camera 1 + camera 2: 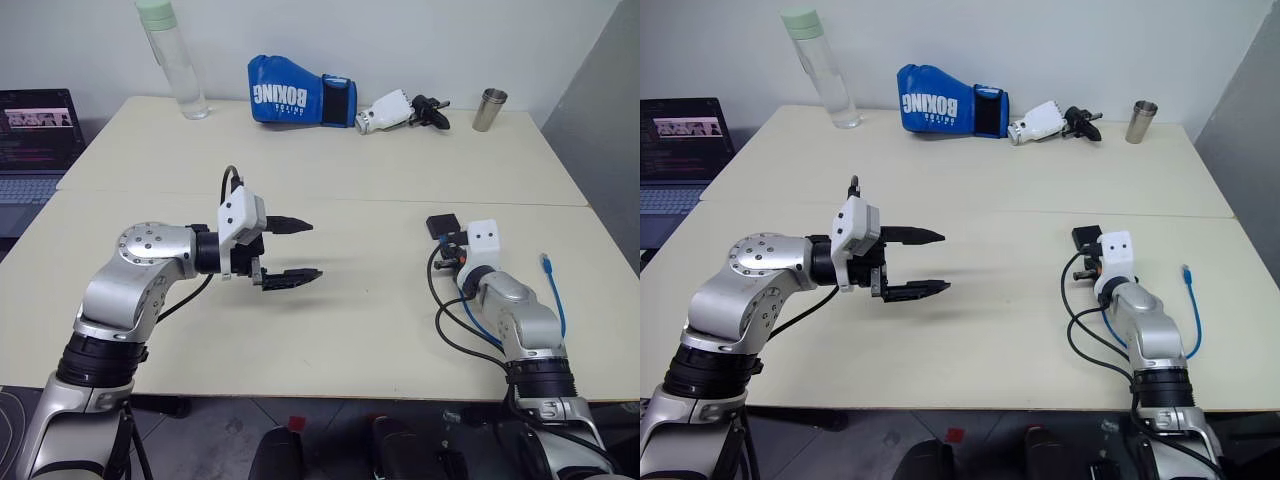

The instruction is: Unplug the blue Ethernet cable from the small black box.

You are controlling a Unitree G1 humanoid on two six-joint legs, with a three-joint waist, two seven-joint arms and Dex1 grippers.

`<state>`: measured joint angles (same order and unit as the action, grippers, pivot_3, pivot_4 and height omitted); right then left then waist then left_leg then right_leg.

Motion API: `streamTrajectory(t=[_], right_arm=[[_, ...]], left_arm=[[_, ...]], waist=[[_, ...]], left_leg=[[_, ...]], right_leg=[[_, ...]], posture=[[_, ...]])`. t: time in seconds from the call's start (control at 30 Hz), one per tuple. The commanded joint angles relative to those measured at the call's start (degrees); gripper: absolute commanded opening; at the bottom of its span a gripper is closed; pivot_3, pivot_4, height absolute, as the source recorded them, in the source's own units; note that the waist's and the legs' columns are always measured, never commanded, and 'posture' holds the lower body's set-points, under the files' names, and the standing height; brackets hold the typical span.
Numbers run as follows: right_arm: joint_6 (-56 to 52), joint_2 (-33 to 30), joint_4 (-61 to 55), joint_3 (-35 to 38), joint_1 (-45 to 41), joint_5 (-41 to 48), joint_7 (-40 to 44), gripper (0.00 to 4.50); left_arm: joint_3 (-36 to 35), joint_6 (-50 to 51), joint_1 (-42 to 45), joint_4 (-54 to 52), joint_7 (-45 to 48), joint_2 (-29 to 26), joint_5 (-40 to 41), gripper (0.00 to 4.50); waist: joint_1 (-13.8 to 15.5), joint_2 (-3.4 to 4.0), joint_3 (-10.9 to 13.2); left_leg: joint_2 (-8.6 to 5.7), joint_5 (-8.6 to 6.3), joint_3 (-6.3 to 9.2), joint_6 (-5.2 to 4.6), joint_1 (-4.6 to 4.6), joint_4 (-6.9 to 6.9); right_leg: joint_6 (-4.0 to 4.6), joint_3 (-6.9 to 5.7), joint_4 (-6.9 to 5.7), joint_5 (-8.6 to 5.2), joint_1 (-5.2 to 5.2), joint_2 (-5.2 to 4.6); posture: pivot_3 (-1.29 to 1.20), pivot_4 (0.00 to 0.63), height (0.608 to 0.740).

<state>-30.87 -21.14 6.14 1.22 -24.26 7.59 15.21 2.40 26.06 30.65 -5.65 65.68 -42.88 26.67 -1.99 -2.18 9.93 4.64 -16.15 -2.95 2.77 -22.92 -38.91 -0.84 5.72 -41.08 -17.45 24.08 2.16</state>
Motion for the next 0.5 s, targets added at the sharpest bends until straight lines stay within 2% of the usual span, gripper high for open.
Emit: streamTrajectory(t=[0.03,0.13,0.27,0.33,0.5], right_arm=[[11.35,-6.56,-8.73,-8.82,2.53,-7.23,8.07,0.07],[24.02,-12.79,-12.32,-15.85,4.25,-15.28,12.07,0.07],[44.98,-18.96,-12.09,-22.06,2.45,-27.30,11.37,0.07],[51.53,-19.08,-11.28,-23.18,0.19,-30.31,10.13,0.07],[59.25,-16.44,-8.81,-23.47,-5.10,-33.07,9.06,0.06]], left_arm=[[-2.66,1.26,0.25,2.69,0.56,-0.77,1.24,4.50],[-3.37,3.43,0.92,4.85,1.74,-1.01,2.69,4.50],[-3.05,7.44,2.49,6.26,3.83,-1.21,4.49,4.50],[-2.82,10.38,3.70,6.77,5.54,-1.27,6.16,4.50],[-2.09,16.76,6.09,7.50,9.19,-2.01,8.84,4.50]], waist=[[0.00,0.03,0.02],[-0.10,0.11,0.07],[-0.34,0.10,0.07],[-0.33,0.09,0.06],[-0.41,0.09,0.06]], left_leg=[[0.01,0.00,0.02,0.00,0.00,0.00],[-0.01,-0.01,0.01,-0.01,-0.03,0.02],[-0.01,-0.01,0.05,-0.01,-0.02,-0.01],[-0.01,0.00,0.05,-0.01,-0.02,-0.02],[0.00,0.01,0.06,0.02,0.00,-0.04]], right_leg=[[0.00,-0.03,0.01,0.00,0.00,0.01],[-0.05,-0.01,0.01,-0.03,0.04,0.01],[-0.05,-0.05,0.00,-0.03,0.01,0.02],[-0.05,-0.04,0.00,-0.03,0.01,0.02],[-0.04,-0.04,-0.03,-0.03,0.01,0.02]], posture=[[0.00,0.150,0.740],[0.00,0.150,0.740],[0.00,0.150,0.740],[0.00,0.150,0.740],[0.00,0.150,0.740]])
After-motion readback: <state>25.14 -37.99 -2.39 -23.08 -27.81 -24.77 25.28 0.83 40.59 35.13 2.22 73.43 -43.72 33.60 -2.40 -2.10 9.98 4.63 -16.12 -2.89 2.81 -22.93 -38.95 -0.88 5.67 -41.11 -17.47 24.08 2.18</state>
